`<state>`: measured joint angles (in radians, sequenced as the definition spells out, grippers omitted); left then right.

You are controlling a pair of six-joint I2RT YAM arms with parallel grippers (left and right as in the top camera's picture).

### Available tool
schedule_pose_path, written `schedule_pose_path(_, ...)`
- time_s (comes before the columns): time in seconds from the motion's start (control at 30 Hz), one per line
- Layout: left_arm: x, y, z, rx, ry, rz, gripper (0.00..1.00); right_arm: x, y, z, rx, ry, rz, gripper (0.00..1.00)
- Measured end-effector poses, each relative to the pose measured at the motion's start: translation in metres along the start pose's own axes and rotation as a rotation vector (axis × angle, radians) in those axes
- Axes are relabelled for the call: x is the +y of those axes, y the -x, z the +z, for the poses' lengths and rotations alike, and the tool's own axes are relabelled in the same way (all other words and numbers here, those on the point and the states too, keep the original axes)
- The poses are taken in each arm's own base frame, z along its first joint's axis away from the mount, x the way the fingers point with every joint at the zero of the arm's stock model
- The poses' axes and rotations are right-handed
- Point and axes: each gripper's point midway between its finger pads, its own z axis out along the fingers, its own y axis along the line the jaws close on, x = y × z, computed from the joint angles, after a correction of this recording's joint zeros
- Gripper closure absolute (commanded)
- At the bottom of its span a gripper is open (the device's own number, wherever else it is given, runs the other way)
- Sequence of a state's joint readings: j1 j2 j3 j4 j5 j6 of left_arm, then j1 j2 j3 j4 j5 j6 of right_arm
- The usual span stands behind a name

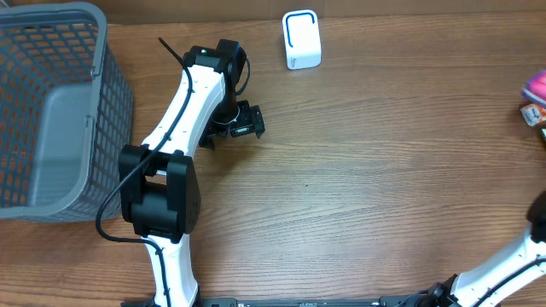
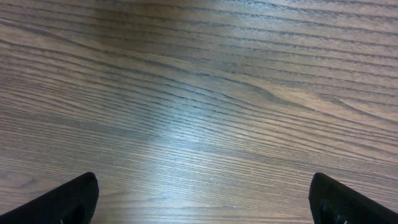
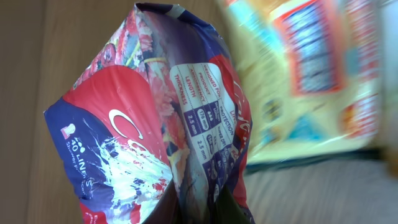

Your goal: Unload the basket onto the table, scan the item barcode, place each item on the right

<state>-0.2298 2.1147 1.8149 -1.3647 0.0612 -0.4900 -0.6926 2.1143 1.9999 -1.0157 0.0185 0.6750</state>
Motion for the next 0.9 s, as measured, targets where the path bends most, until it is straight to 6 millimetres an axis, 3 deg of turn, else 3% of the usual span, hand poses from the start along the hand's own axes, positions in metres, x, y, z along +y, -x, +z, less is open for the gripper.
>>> schedule_pose_path(0.07, 0.0, 0.0, 0.0, 0.0, 0.0, 0.0, 0.0, -0.019, 0.015, 0.001, -0.018, -0.023, 0.031, 0.93)
schedule_pose_path(0.13, 0.0, 0.0, 0.0, 0.0, 0.0, 0.0, 0.0, -0.038, 0.027, 0.002, -0.028, -0.047, 0.055, 0.79)
schedule_pose_path(0.23, 0.0, 0.0, 0.0, 0.0, 0.0, 0.0, 0.0, -0.056, 0.037, 0.003, -0.035, -0.07, 0.07, 0.48)
schedule_pose_path(0.3, 0.0, 0.0, 0.0, 0.001, 0.0, 0.0, 0.0, -0.061, 0.04, 0.003, -0.036, -0.078, 0.056, 0.37)
schedule_pose_path(0.37, 0.0, 0.0, 0.0, 0.0, 0.0, -0.001, 0.0, -0.061, 0.038, 0.003, -0.03, -0.081, 0.041, 0.06)
schedule_pose_path(0.4, 0.0, 0.0, 0.0, 0.001, 0.0, 0.0, 0.0, -0.062, 0.035, 0.003, -0.021, -0.085, 0.032, 0.0)
schedule_pose_path(0.63, 0.002, -0.003, 0.0, 0.013, 0.007, -0.001, 0.0, -0.061, 0.008, 0.002, 0.103, -0.068, -0.014, 0.0)
schedule_pose_path(0.73, 0.002, -0.004, 0.0, 0.014, 0.008, -0.001, 0.0, -0.061, -0.002, -0.01, 0.143, -0.06, -0.025, 0.0)
schedule_pose_path(0.83, 0.002, -0.003, 0.0, 0.013, 0.007, -0.001, 0.0, -0.055, -0.01, -0.052, 0.154, -0.015, -0.038, 0.0)
schedule_pose_path(0.9, 0.001, -0.003, 0.0, 0.011, 0.006, -0.001, 0.0, -0.053, -0.021, -0.098, 0.161, 0.022, -0.057, 0.0)
